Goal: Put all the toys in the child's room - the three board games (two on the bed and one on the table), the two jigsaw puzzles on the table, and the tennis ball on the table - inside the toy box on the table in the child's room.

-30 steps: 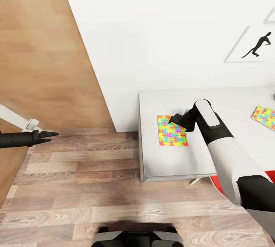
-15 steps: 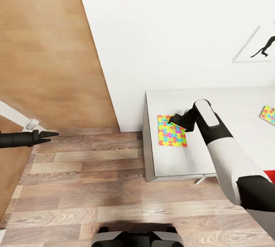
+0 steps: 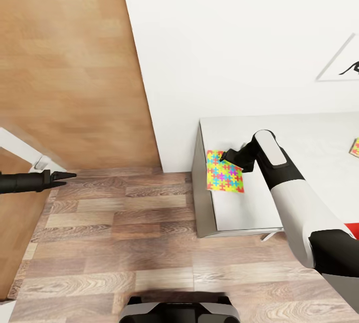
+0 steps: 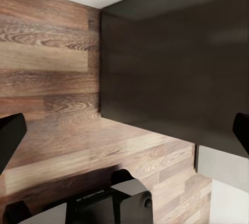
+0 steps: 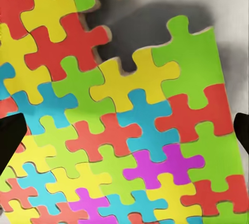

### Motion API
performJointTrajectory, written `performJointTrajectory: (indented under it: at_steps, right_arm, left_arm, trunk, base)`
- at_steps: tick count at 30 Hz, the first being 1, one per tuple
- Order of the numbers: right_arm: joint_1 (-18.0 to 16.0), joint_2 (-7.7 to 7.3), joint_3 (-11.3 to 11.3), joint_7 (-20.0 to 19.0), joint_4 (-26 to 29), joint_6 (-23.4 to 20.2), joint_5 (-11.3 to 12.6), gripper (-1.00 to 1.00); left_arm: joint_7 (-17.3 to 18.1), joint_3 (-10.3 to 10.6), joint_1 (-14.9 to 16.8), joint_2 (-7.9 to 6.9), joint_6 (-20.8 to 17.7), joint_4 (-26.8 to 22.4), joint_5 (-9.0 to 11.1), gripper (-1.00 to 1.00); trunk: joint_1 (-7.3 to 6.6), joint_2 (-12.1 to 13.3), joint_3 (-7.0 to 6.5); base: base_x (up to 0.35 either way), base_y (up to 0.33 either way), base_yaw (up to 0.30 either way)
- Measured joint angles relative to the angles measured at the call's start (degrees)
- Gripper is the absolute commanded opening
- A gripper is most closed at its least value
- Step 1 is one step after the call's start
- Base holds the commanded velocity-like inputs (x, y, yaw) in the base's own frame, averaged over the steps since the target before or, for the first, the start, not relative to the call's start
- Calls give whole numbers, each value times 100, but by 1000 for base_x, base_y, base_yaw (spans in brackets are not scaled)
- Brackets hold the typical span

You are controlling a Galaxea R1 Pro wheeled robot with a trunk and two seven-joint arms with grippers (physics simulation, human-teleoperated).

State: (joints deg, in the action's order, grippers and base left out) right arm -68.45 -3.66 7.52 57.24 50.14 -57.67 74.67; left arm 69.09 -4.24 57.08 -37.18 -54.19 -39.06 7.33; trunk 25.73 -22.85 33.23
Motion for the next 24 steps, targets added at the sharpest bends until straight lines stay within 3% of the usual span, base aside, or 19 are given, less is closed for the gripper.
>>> performJointTrajectory:
  at_steps: [5, 24]
  right_arm:
    - [0, -11, 0, 3, 4, -2, -5, 100]
    - [0, -25, -15, 3, 11, -8, -21, 100]
  left_arm:
    - [0, 1, 0, 1, -4, 1, 4, 100]
    - [-1, -1, 0, 2, -4, 1, 4, 100]
  trunk:
    - [0, 0, 0]
    - [0, 0, 0]
  base:
    - [0, 161, 0]
    - [0, 20, 0]
